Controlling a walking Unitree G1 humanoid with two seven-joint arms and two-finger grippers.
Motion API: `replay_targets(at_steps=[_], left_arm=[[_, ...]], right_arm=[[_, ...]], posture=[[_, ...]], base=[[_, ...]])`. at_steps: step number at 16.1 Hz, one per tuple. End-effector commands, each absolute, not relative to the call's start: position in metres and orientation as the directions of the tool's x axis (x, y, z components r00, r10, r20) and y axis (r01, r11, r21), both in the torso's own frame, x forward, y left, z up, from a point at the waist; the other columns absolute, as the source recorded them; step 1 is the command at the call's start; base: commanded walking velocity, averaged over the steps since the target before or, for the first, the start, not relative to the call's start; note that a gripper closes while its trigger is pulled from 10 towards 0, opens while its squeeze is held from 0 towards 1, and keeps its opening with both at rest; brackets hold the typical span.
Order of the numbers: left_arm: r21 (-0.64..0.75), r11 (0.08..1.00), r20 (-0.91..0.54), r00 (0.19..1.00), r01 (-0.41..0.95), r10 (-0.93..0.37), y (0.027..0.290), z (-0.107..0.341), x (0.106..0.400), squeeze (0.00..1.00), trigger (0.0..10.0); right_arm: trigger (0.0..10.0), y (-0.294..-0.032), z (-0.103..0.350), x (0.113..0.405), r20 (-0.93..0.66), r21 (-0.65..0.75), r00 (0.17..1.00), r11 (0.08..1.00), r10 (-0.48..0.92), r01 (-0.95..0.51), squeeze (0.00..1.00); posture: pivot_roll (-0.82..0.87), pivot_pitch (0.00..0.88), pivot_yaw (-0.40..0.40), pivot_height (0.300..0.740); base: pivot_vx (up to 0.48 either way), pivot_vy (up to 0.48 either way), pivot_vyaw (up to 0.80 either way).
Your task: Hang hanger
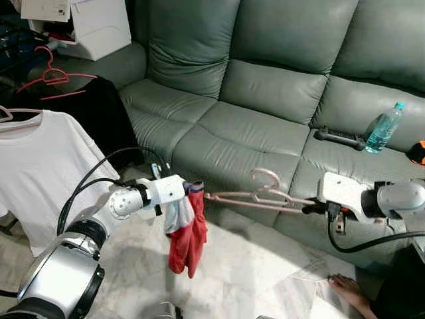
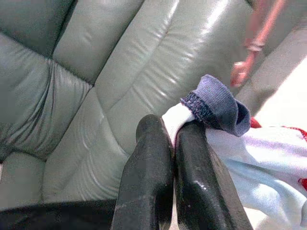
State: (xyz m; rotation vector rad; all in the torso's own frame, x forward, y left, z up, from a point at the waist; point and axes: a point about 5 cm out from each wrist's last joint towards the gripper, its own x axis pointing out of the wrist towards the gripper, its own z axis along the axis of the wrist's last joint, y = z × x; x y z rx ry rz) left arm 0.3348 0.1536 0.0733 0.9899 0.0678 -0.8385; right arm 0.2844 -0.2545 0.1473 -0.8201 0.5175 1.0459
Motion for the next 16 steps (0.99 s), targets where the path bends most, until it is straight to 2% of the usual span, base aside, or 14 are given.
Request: replay_targets(at_steps=[1, 2, 4, 12, 16], left_arm=[[0.723, 0.247, -0.403, 0.684, 0.645, -0.608, 0.151, 0.076, 0.336, 0.00, 10.0], [0.728, 0.223, -0.417, 0.678, 0.648, -0.606, 0.151, 0.074, 0.334, 0.00, 10.0], [0.728, 0.220, -0.418, 0.675, 0.649, -0.608, 0.151, 0.074, 0.334, 0.00, 10.0], [0.735, 0.232, -0.402, 0.685, 0.637, -0.608, 0.149, 0.077, 0.337, 0.00, 10.0], [0.736, 0.212, -0.397, 0.664, 0.643, -0.634, 0.144, 0.078, 0.335, 0.00, 10.0]], right_arm=[[10.0, -0.256, 0.156, 0.289, -0.705, -0.382, 0.457, 0.253, 0.543, -0.889, 0.00], [10.0, -0.260, 0.165, 0.293, -0.692, -0.428, 0.498, 0.257, 0.523, -0.866, 0.00], [10.0, -0.262, 0.169, 0.296, -0.685, -0.444, 0.513, 0.262, 0.517, -0.857, 0.00], [10.0, -0.254, 0.159, 0.290, -0.702, -0.363, 0.442, 0.253, 0.558, -0.897, 0.00], [10.0, -0.253, 0.157, 0.288, -0.702, -0.332, 0.421, 0.259, 0.574, -0.907, 0.00]], posture=[[-0.12, 0.000, 0.060, 0.740], [-0.12, 0.000, 0.061, 0.740], [-0.12, 0.000, 0.062, 0.740], [-0.12, 0.000, 0.063, 0.740], [-0.12, 0.000, 0.063, 0.740]], base=[[0.000, 0.000, 0.00], [0.000, 0.000, 0.00], [0.000, 0.000, 0.00], [0.000, 0.000, 0.00], [0.000, 0.000, 0.00]])
